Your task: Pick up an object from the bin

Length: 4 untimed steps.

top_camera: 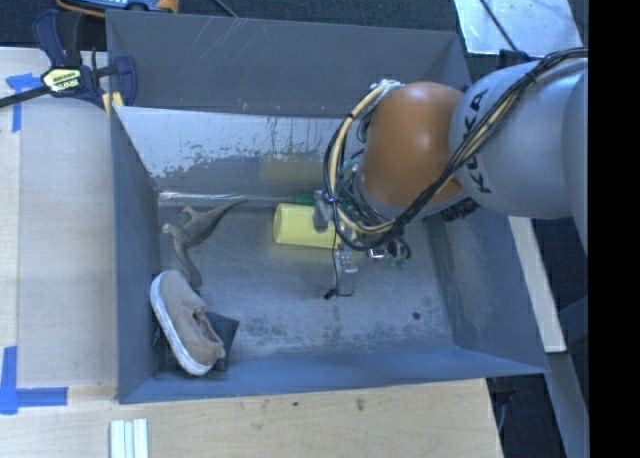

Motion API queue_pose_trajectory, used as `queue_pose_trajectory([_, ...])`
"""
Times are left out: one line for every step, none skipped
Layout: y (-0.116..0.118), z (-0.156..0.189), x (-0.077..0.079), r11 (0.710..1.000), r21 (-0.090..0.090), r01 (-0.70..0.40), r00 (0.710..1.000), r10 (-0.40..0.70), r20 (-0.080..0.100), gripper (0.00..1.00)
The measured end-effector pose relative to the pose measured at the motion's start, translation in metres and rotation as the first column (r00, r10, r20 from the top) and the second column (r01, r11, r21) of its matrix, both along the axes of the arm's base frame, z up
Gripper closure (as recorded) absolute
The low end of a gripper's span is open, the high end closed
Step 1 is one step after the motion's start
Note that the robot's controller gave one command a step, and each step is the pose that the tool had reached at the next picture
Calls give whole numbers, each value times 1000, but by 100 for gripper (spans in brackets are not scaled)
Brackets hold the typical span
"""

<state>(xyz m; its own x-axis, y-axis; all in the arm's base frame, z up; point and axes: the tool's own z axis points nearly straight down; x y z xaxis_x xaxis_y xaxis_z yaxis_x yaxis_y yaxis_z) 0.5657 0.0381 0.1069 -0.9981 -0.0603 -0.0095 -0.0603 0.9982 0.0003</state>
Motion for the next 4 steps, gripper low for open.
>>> queue_pose_trajectory([0, 6, 36, 993, -2, -117, 993, 117, -7, 0])
queue_pose_trajectory([-26, 15, 41, 998, 0, 63, 998, -63, -5, 0])
queue_pose_trajectory([-26, -36, 47, 996, -1, 88, 996, -88, -1, 0])
queue_pose_trajectory([-21, -26, 47, 989, 3, 148, 989, -148, 22, 100])
